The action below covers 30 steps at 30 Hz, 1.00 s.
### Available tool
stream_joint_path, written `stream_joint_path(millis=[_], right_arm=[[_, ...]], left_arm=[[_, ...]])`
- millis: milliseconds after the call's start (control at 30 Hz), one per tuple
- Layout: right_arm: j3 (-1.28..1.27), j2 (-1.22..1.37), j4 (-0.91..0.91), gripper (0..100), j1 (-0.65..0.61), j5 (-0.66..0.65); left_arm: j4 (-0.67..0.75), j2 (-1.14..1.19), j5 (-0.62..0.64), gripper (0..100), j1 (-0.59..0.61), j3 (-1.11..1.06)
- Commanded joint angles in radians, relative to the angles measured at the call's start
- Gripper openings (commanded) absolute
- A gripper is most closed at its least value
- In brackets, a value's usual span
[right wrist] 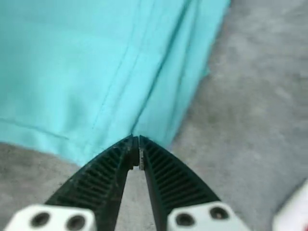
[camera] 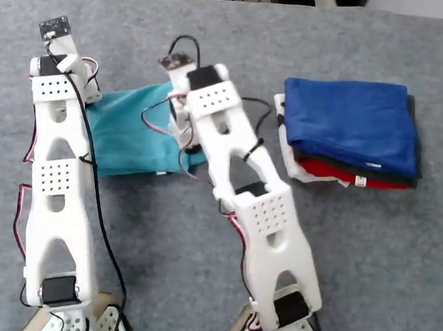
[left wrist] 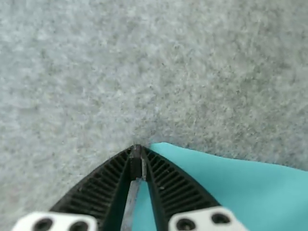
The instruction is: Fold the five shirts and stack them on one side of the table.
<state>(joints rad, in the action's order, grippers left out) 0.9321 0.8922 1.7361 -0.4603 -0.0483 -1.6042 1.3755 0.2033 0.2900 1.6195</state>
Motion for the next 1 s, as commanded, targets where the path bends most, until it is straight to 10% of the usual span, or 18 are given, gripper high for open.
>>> stream_joint_path(millis=[0,300,600,967], right_arm=[[0.120,-0.067,0.031,1.5,0.044,0.005],[0.176,-0.116,-0.195,1.5,0.026,0.009],[0.177,-0.008,-0.442,1.5,0.005,0.003],[0.179,0.177,-0.635,1.5,0.043,0.002]], left_arm=[[-0.091,-0.126,-0.091,3,0.012,0.047],[-0.164,-0.295,-0.137,3,0.105,-0.021],[-0.157,-0.773,-0.169,3,0.101,-0.832],[0.436,-1.409,-0.114,3,-0.064,-1.986]])
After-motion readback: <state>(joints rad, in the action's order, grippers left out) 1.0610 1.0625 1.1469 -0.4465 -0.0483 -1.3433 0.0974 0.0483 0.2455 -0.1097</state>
